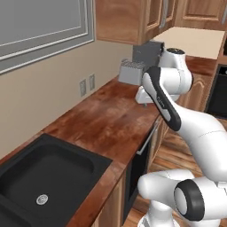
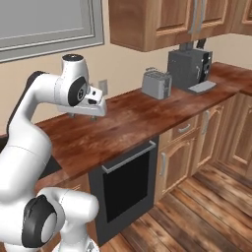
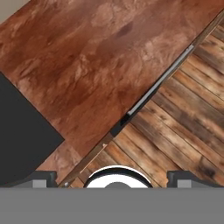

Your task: Open the dishwasher door and pull out the top rack.

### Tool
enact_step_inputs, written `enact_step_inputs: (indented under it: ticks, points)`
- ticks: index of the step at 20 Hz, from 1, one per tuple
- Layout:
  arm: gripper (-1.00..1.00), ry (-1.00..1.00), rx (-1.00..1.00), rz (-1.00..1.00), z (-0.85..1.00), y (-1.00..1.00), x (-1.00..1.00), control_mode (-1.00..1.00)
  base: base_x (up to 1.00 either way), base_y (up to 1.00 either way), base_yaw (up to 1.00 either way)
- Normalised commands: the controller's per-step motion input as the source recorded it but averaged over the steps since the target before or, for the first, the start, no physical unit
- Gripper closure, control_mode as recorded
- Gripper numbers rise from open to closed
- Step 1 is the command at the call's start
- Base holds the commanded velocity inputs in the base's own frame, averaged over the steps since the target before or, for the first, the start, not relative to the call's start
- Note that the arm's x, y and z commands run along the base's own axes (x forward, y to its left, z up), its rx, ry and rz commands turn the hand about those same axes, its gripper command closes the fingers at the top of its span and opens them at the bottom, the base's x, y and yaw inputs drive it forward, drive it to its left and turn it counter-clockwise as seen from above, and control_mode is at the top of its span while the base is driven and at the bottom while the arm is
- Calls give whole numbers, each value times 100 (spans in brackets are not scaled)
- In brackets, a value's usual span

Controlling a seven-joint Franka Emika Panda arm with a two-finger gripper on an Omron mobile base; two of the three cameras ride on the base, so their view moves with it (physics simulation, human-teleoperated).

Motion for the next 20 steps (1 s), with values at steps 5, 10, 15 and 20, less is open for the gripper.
enact_step_inputs:
  ticks: [5, 10, 15, 20]
  points:
    - [-100, 0, 0, 0, 0, 0, 0, 100, 40, 39, -8]
    - [-100, 0, 0, 0, 0, 0, 0, 100, 28, 44, -7]
    - [-100, 2, 19, -3, -27, -20, 1, -100, 1, 9, -1]
    - [-100, 0, 39, -5, -77, -100, 15, -100, 0, 0, 0]
